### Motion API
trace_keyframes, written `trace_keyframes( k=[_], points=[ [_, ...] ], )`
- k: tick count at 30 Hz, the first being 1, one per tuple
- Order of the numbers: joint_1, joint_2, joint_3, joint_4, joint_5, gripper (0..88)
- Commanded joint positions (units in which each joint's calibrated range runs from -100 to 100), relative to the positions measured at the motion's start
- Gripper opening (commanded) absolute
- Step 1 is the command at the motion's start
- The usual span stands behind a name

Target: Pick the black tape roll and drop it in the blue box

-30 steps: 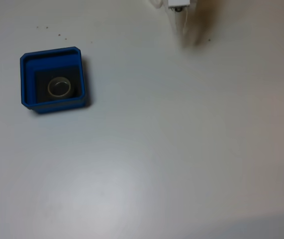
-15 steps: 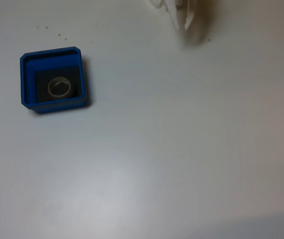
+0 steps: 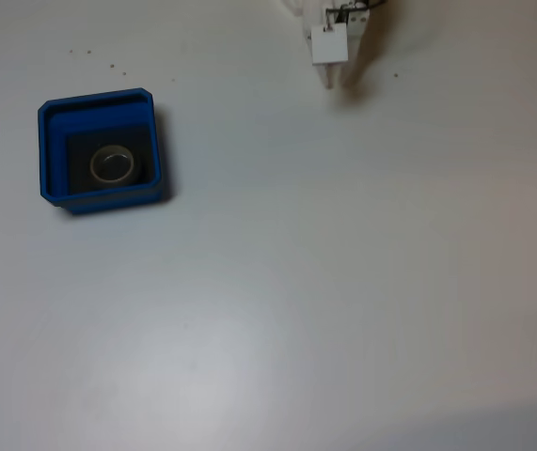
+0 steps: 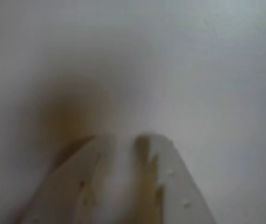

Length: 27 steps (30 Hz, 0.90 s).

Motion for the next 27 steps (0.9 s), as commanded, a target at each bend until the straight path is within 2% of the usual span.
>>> trace_keyframes(
  k=[1,16,22,24,27],
  points=[
    [0.45,-3.31,0.99,-0.51,0.34,0.9],
    [-0.33,-3.06,0.9,-1.33,0.34,0.9],
    [-0.33,-3.06,0.9,-12.72,0.86,0.9],
    [-0.33,-3.06,0.9,-17.83,3.49,0.9],
    [-0.23,-3.14,0.9,-24.52,11.11,0.9]
  ],
)
